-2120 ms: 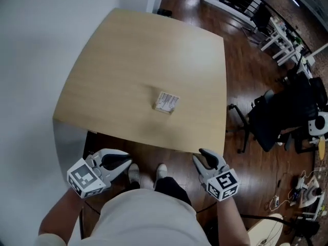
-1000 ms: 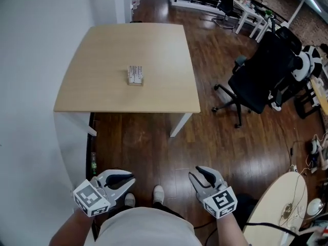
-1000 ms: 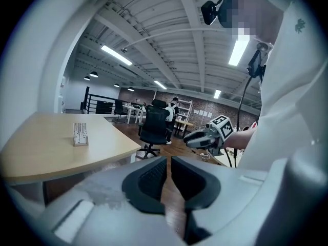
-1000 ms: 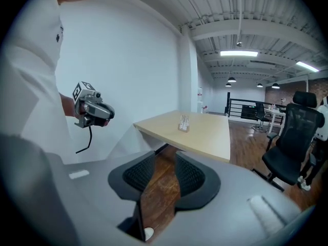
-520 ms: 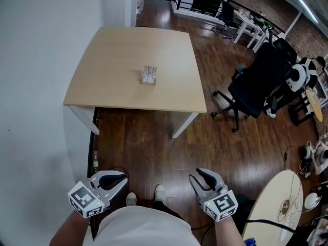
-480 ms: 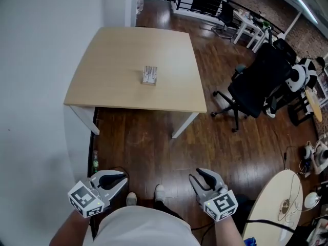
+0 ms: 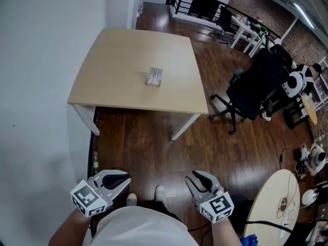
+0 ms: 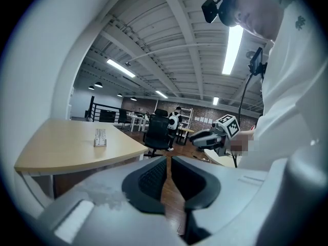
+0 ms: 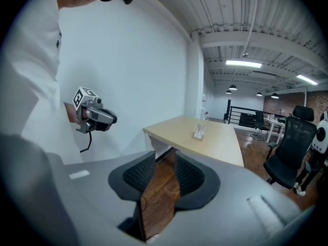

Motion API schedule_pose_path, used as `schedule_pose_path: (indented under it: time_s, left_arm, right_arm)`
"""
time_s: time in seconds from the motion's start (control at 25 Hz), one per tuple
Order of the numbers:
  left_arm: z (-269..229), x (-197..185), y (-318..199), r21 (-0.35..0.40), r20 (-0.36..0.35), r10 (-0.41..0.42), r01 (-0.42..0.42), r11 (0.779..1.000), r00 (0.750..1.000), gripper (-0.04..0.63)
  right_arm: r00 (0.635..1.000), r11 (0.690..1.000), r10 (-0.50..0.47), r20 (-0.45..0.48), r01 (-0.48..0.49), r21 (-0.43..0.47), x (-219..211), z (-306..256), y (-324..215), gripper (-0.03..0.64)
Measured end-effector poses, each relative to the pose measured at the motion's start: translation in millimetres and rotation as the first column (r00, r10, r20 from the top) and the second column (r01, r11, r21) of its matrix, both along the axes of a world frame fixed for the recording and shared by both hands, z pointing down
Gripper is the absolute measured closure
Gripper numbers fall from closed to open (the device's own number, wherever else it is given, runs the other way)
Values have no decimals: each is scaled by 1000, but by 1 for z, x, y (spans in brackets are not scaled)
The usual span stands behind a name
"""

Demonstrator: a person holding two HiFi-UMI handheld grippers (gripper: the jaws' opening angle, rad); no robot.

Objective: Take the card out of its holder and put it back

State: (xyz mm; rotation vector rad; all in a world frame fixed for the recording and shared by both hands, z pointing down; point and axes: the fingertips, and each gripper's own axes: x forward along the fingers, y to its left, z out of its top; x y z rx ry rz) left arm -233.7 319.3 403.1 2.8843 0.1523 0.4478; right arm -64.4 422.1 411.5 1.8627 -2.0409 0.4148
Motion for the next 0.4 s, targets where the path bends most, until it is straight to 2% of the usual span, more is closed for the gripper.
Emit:
schedule_pose_path:
  time_s: [0.4]
  left_arm:
    - [9, -34, -5, -11, 2, 2, -2, 1000, 1000, 561]
  right_arm:
    - [999, 1000, -26, -22, 26, -8, -35, 3, -13, 499]
